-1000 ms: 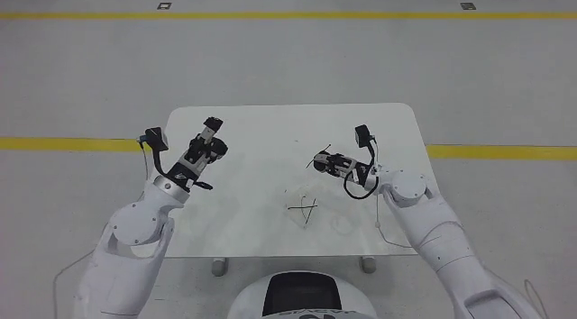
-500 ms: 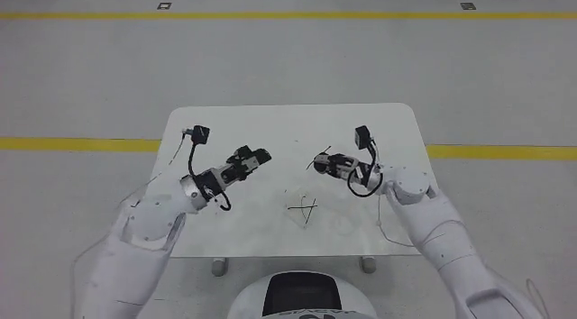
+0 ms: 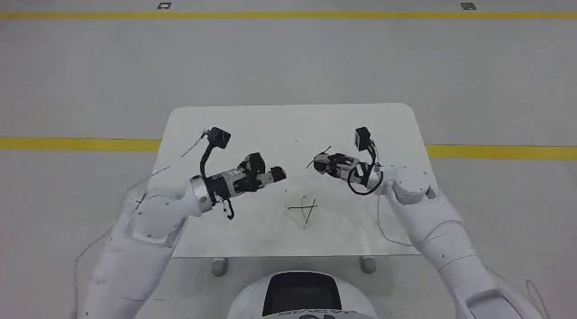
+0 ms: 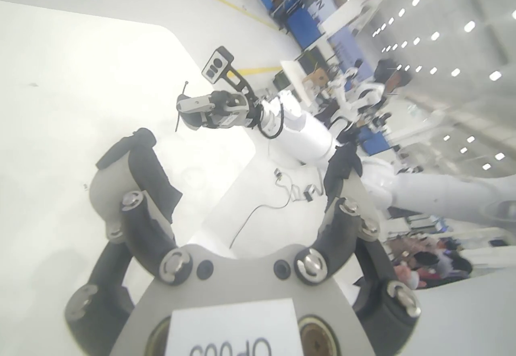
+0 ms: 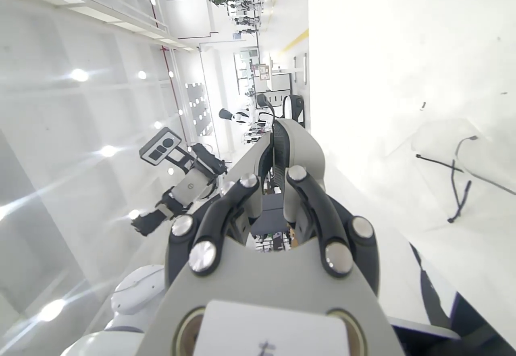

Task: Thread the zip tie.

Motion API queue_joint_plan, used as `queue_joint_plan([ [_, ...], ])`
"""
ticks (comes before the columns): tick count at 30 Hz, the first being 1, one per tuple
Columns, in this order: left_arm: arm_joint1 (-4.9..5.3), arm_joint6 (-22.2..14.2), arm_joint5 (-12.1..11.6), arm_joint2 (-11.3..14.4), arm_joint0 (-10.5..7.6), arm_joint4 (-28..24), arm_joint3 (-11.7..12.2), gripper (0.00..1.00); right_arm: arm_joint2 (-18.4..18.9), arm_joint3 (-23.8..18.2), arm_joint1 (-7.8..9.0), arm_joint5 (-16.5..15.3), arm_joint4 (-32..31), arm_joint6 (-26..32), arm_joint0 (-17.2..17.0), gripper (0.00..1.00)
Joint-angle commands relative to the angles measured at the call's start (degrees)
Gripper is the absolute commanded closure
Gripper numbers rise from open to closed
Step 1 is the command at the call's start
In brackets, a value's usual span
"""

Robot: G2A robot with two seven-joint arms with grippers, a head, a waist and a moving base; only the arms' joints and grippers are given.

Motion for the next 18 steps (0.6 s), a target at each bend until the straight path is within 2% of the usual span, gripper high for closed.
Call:
queue_joint_plan([
  [1,0.24,-2.2,0.0,1.2,-1.01,5.0,-0.5,0.00,0.3,0.5,0.02,0.6,1.6,1.0,0.1,1.00],
  [2,0.35,-3.1,0.0,2.3,-1.77,7.9,-0.8,0.00,0.4,0.9,0.03,1.2,2.8,2.0,0.3,1.00],
  [5,0.43,-4.1,0.0,5.4,-3.77,12.3,-0.6,0.00,0.6,2.2,0.10,2.4,4.4,3.6,0.8,1.00],
  [10,0.18,-3.1,0.0,10.5,-7.06,15.4,1.1,0.00,0.2,4.0,0.10,3.6,4.6,4.2,1.9,1.00],
  [18,0.18,-2.6,0.2,10.7,-7.19,15.8,1.3,0.00,0.2,4.0,0.10,3.6,4.6,4.2,1.9,1.00],
])
